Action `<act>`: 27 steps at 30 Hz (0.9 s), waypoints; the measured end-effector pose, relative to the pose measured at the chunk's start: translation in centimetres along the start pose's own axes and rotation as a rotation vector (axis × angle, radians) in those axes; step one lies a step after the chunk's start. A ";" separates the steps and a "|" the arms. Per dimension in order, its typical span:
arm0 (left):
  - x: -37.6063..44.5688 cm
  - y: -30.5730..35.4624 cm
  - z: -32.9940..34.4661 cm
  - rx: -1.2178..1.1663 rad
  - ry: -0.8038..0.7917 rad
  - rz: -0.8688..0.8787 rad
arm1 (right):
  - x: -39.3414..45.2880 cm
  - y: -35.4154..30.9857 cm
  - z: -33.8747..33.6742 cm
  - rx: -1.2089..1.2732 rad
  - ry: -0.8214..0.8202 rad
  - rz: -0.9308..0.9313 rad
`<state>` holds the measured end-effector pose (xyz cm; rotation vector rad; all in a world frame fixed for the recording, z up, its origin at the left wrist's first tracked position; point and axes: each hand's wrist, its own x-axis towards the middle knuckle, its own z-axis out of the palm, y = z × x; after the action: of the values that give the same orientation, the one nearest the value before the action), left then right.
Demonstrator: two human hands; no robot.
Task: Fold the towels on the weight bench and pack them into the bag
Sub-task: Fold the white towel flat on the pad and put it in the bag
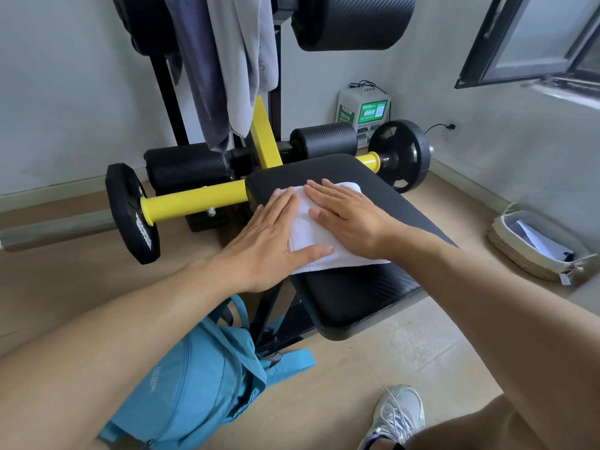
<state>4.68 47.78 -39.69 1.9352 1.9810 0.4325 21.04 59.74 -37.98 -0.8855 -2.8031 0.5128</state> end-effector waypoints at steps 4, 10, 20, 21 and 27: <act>0.1 -0.2 0.0 0.057 0.001 0.010 | -0.2 -0.2 0.3 -0.121 0.019 -0.005; -0.1 0.0 -0.3 0.088 -0.003 0.000 | -0.1 -0.7 0.0 -0.198 -0.064 0.004; -0.1 0.2 -0.7 0.122 -0.034 -0.023 | -0.3 -0.6 0.0 -0.077 0.044 0.007; -0.1 0.2 -0.7 0.123 -0.033 -0.023 | -0.4 -0.6 -0.1 -0.040 0.062 0.014; -0.5 -0.8 -1.7 0.015 -0.012 -0.024 | -2.2 -0.5 -2.0 0.012 0.344 0.437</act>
<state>3.25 47.30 -38.47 1.9162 2.0039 0.3995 23.06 58.63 -36.02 -1.4398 -2.2992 0.3827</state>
